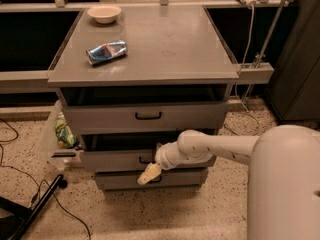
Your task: Open middle drawer
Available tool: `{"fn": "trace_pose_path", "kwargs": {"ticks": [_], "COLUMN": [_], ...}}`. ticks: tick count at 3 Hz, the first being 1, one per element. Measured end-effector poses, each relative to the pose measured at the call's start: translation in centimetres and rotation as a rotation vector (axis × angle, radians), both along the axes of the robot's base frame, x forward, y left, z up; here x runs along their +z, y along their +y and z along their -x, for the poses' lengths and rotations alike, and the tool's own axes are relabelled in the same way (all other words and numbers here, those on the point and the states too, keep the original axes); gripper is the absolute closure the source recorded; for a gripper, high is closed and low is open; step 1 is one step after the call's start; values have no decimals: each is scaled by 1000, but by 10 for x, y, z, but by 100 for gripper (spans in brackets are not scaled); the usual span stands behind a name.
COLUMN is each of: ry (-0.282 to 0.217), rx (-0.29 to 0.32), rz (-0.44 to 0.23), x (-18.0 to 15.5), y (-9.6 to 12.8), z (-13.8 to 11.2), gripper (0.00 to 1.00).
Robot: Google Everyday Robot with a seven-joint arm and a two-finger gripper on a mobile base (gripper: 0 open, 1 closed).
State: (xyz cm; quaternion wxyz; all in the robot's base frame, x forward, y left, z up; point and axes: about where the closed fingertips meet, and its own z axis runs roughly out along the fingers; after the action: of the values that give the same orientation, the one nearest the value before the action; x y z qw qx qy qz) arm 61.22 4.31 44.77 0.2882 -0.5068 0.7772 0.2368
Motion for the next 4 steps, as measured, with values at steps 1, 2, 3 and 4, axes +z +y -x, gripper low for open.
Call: {"fn": "trace_pose_path", "kwargs": {"ticks": [1, 2, 3, 4], "ry": [39, 39, 99, 166], "rx": [13, 13, 57, 101], "rz": [3, 3, 35, 44], "x": [-5, -2, 7, 16], "y": [0, 0, 12, 22], "z": [12, 12, 41, 77], "gripper": [0, 0, 0, 0]}}
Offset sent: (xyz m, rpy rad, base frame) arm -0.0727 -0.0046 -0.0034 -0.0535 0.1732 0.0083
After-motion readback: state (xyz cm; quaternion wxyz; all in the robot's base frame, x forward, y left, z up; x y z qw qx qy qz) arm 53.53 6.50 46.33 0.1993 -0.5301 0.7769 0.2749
